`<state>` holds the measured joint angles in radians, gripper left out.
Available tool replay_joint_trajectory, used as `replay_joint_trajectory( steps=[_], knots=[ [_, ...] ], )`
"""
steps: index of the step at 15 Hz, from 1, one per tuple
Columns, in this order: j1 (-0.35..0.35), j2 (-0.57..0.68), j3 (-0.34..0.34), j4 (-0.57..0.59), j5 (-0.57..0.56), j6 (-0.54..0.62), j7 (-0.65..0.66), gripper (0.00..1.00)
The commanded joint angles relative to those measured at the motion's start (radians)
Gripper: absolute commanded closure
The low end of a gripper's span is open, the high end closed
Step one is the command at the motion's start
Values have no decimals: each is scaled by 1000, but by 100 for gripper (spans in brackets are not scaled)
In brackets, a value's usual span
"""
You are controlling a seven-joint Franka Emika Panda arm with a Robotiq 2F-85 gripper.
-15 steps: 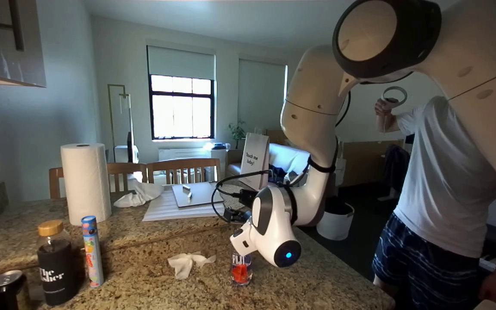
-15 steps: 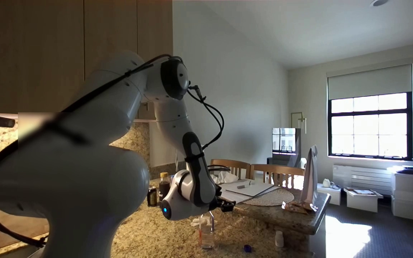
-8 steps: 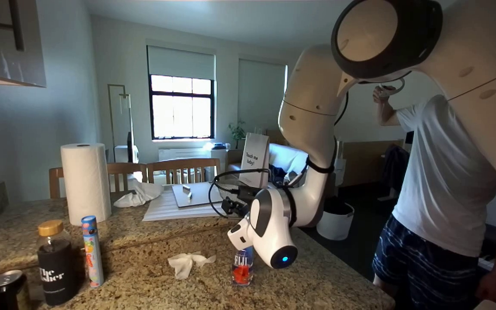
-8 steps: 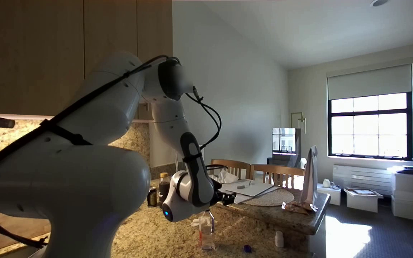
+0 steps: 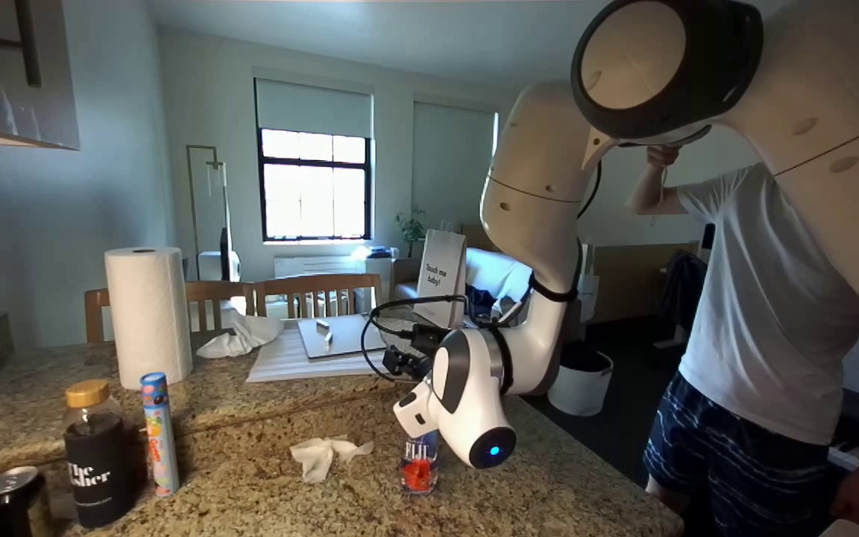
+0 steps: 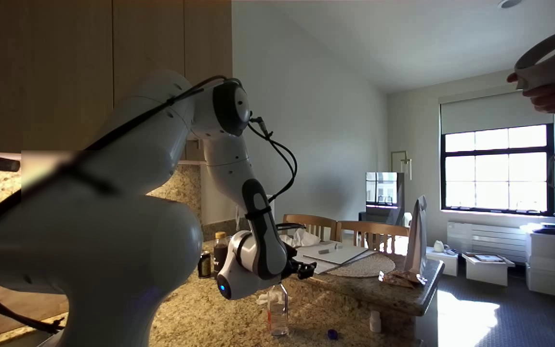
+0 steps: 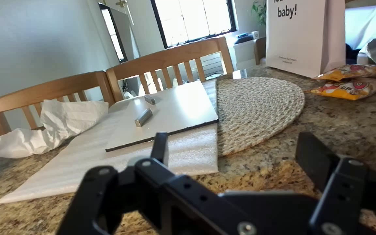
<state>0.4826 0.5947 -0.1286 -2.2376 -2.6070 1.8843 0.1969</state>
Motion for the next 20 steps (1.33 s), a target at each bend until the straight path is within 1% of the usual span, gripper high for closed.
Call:
replay_joint_trajectory(
  steps=[1, 2, 3, 4, 6, 11, 12, 13, 14, 16, 20],
  knots=[
    [-99, -195, 126, -80, 24, 73, -85, 0],
    [-103, -201, 139, -78, 35, 69, -92, 0],
    [-133, -51, 160, -4, -8, -11, -52, 0],
    [-146, -91, 185, -9, 3, 8, -72, 0],
    [-159, -159, 200, -33, 10, 43, -86, 0],
    [-165, -177, 200, -58, 11, 46, -86, 0],
    [-175, -184, 217, -66, 35, 61, -65, 0],
    [-186, -199, 246, -92, 40, 53, -24, 0],
    [-197, -210, 270, -107, 38, 69, -11, 0],
    [-209, -227, 313, -136, 57, 84, -15, 0],
    [-199, -282, 374, -220, 50, 95, -50, 0]
  ],
)
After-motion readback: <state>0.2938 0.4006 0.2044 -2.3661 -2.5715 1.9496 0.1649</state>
